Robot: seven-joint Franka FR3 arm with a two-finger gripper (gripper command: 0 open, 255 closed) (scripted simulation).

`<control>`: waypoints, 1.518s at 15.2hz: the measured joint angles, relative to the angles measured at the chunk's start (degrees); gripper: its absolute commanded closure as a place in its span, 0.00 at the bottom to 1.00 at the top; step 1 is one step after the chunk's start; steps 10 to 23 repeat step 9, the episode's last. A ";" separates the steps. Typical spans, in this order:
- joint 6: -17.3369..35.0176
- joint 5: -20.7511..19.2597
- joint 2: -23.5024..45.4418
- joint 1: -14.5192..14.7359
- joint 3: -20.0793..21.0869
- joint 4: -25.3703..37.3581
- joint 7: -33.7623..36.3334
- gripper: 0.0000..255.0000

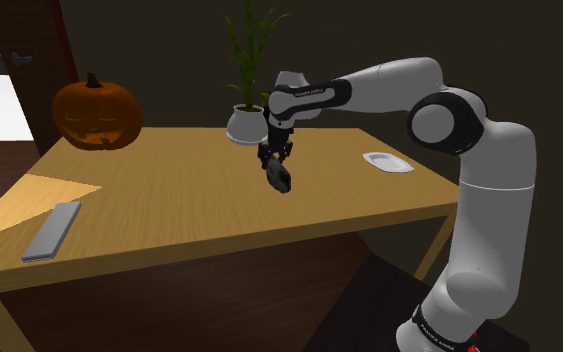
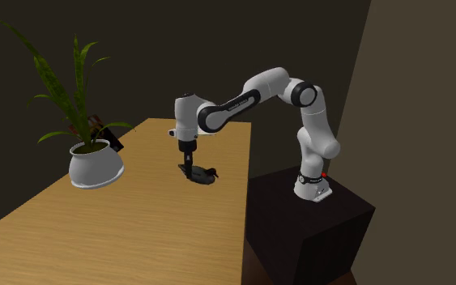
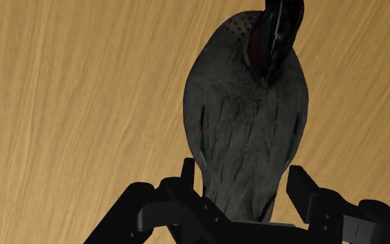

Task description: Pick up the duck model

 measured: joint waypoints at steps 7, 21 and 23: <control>-5.07 -0.18 -0.92 -0.06 -0.06 4.15 0.33 1.00; -6.19 -0.21 -1.02 -0.07 -0.07 5.19 0.40 1.00; -6.19 -0.21 -1.02 -0.07 -0.07 5.19 0.40 1.00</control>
